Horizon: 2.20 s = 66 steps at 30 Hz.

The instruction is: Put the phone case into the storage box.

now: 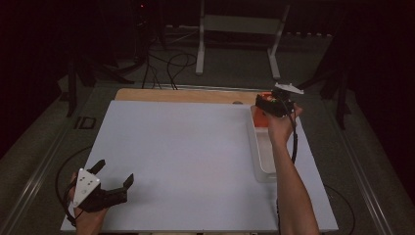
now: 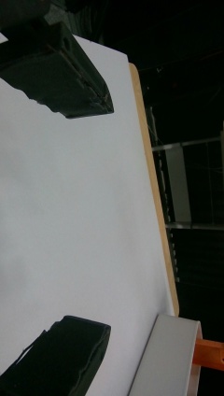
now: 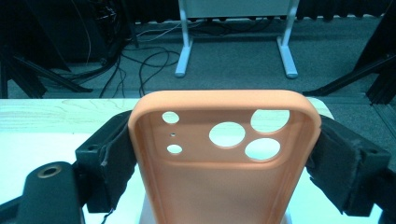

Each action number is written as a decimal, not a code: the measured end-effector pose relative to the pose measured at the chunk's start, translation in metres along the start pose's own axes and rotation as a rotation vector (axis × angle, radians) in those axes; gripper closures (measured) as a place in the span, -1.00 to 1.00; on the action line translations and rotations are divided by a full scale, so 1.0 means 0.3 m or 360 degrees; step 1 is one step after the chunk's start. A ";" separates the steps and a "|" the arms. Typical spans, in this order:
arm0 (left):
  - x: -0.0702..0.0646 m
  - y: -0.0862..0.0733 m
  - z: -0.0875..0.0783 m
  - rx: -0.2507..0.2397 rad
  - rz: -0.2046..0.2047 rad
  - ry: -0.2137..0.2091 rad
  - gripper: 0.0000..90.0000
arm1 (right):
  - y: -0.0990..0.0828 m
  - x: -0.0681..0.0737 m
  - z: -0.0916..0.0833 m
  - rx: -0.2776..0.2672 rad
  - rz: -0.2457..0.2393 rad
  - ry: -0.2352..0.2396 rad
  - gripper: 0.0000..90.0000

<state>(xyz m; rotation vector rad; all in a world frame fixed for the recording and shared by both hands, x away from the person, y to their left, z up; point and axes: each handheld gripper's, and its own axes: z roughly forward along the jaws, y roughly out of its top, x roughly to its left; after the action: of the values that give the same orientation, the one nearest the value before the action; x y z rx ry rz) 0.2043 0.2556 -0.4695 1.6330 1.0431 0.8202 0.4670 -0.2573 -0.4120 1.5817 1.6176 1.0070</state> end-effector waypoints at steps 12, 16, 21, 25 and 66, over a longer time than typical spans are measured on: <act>0.004 0.000 -0.008 -0.0002 -0.0002 0.0006 -0.99 | -0.010 0.007 0.014 0.0020 0.0006 -0.0003 -0.65; 0.007 0.000 -0.011 -0.0007 -0.0008 0.0010 -0.99 | -0.015 0.007 0.021 0.0028 0.0005 -0.0010 -0.65; 0.010 -0.001 -0.012 -0.0006 -0.0009 0.0013 -0.99 | -0.021 0.010 0.028 0.0041 0.0006 -0.0009 -0.65; 0.009 -0.001 -0.011 -0.0005 -0.0009 0.0011 -0.99 | -0.025 0.012 0.032 0.0047 0.0006 -0.0010 -0.65; 0.013 -0.001 -0.021 -0.0008 -0.0015 0.0021 -0.99 | -0.062 0.017 0.069 0.0090 -0.0029 -0.0030 -0.67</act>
<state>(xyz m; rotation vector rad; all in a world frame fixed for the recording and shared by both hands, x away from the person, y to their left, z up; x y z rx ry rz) 0.2001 0.2617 -0.4678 1.6192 1.0562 0.8281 0.4755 -0.2502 -0.4381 1.6062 1.6580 0.9422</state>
